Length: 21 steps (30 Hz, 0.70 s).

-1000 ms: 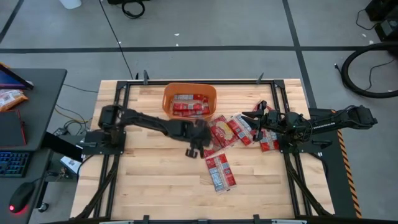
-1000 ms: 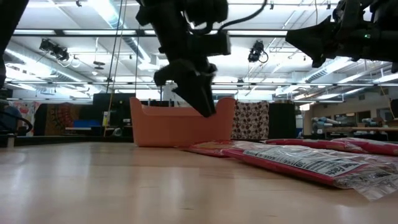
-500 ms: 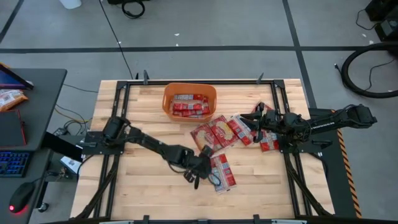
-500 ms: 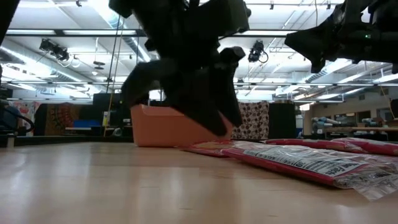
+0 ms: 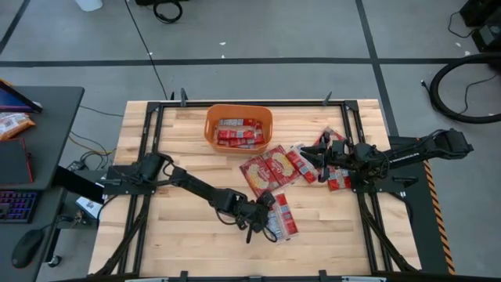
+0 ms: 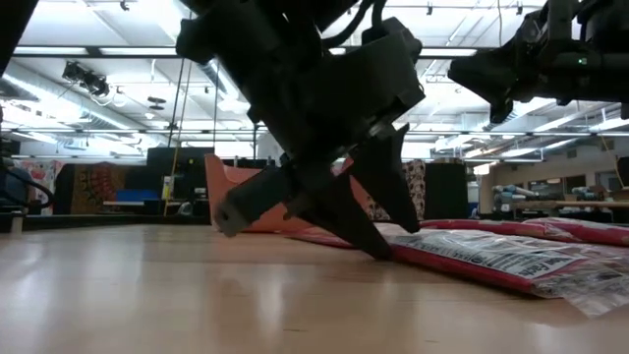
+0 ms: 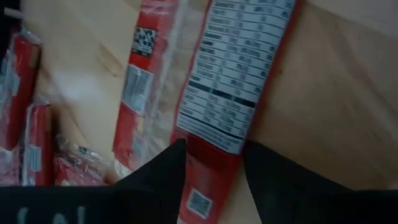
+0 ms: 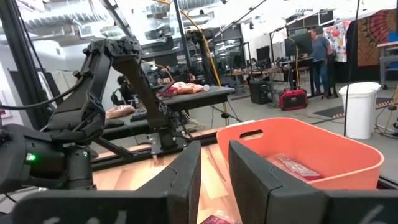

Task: Sort popcorn bags into baskets
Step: Put the red popcorn bag into the orange bin

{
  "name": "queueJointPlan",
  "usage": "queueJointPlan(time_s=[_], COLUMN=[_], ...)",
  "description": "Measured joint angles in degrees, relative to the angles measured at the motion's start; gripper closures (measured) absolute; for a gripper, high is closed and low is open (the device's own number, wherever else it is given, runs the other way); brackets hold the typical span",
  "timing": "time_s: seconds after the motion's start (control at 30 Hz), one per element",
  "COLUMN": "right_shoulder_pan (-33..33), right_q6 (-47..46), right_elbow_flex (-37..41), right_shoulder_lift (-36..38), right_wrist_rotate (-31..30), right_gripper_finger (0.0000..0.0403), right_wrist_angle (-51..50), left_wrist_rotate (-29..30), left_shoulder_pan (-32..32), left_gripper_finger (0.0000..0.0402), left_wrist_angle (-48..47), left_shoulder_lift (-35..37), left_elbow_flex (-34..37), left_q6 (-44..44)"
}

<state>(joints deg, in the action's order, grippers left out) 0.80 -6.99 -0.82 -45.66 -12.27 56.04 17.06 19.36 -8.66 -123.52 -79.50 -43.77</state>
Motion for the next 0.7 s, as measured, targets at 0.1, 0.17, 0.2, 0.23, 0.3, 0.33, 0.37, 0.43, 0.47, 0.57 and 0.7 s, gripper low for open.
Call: queueJointPlan(time_s=[0.1, 0.17, 0.2, 0.23, 0.3, 0.33, 0.37, 0.43, 0.47, 0.57, 0.7], right_shoulder_pan=[0.0, 0.0, 0.0, 0.0, 0.0, 0.0, 0.0, 0.0, 0.0, 0.0, 0.0], right_q6=[0.6, 1.0, 1.1, 1.2, 1.4, 1.5, 1.5, 1.4, 1.2, 1.2, 1.6], right_elbow_flex=[0.0, 0.0, 0.0, 0.0, 0.0, 0.0, 0.0, 0.0, 0.0, 0.0, 0.0], right_shoulder_lift=[-0.1, -0.1, -0.1, -0.1, -0.1, -0.1, -0.1, -0.1, -0.1, -0.1, -0.1], right_wrist_rotate=[-0.1, -0.1, -0.1, -0.1, -0.1, -0.1, -0.1, -0.1, -0.1, 0.2, 0.3], right_gripper_finger=[0.0316, 0.0316, 0.0316, 0.0316, 0.0316, 0.0316, 0.0316, 0.0316, 0.0316, 0.0316, 0.0316], right_wrist_angle=[0.0, 0.1, 0.0, 0.2, 0.5, 0.5, 0.5, 0.5, 0.5, 0.5, 0.6], left_wrist_rotate=[-0.7, -1.7, -1.9, -1.9, -1.8, -1.6, -0.9, 1.0, 1.7, 4.5, 10.7], left_shoulder_pan=[-0.1, -0.2, -0.2, -0.1, -0.1, 0.0, 0.0, 0.2, 0.2, 0.5, 0.8], left_gripper_finger=[0.0276, 0.0316, 0.034, 0.0365, 0.0388, 0.0389, 0.0389, 0.0391, 0.0394, 0.0397, 0.0398], left_wrist_angle=[-0.6, -1.1, -1.3, -1.3, -1.6, -2.3, -3.5, -6.5, -8.3, -13.8, -23.0], left_shoulder_lift=[0.0, -0.1, -0.1, -0.1, -0.2, -0.2, -0.2, -0.3, -0.1, 1.3, 5.5], left_elbow_flex=[0.0, 0.0, 0.0, 0.1, 0.0, -0.4, -1.1, -2.9, -3.9, -7.6, -11.9], left_q6=[-0.7, -0.9, -0.9, -0.8, -0.1, 0.4, 1.3, 2.7, 2.9, 4.5, 6.4])
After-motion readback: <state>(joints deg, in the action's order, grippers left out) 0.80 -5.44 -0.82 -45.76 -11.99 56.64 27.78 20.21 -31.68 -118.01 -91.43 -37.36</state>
